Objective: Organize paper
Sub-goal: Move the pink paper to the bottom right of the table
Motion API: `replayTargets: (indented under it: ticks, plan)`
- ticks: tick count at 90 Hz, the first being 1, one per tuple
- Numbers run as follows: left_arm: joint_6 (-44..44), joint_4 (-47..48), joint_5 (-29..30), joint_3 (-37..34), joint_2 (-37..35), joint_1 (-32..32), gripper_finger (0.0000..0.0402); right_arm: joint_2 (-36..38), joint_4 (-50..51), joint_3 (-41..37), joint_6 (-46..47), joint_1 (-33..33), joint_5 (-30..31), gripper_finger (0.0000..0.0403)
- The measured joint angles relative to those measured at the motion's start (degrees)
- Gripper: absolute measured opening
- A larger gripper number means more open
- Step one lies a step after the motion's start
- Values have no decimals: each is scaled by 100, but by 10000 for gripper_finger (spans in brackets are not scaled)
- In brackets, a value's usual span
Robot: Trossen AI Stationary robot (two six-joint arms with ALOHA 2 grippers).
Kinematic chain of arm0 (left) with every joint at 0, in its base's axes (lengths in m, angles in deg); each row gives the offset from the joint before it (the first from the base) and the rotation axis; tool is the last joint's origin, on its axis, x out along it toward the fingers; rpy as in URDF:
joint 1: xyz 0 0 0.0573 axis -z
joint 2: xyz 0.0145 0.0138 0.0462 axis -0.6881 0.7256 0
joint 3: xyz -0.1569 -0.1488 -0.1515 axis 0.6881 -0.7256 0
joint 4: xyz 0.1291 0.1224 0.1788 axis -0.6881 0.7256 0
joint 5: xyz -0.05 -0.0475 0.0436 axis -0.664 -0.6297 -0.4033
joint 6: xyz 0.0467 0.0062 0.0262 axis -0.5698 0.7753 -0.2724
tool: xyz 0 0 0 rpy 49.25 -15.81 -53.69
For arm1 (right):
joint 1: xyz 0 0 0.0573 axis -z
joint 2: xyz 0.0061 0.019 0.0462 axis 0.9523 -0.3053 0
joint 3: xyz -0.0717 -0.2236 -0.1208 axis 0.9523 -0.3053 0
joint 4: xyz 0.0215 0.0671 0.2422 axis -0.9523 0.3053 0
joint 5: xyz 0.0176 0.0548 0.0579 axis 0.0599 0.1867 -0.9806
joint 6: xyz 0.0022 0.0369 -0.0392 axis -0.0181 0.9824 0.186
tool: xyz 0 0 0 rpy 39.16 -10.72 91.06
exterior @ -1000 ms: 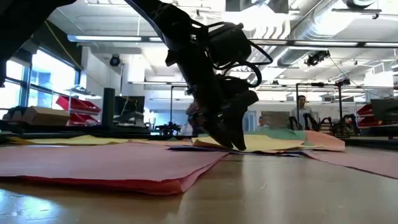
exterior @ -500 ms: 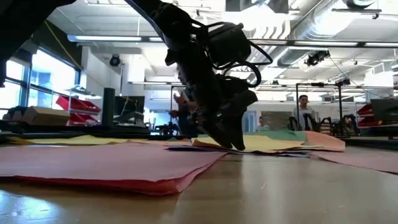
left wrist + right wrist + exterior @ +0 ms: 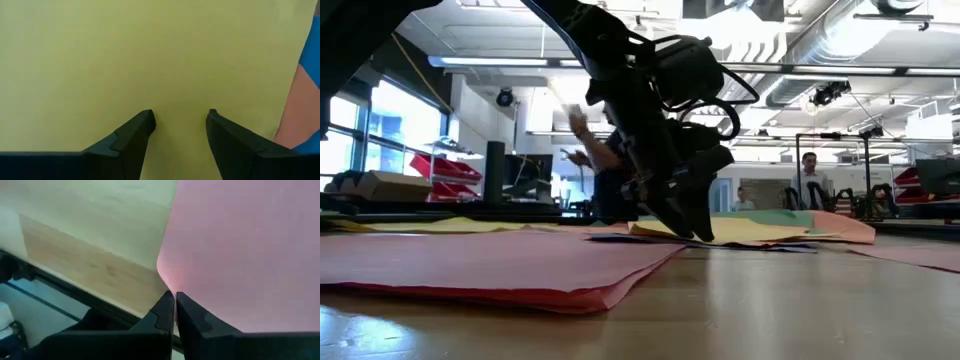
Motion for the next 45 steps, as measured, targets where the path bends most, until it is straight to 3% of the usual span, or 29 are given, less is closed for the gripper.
replayTargets:
  ticks: [16, 45]
  plan:
    - [-3, 17, 0, 0, 0, 0, 179, 26, 6, 0, 68, -120, -284, 0]
    - [-9, 46, 8, 0, 0, 1, 179, 90, 171, 0, -2, -100, -257, 0]
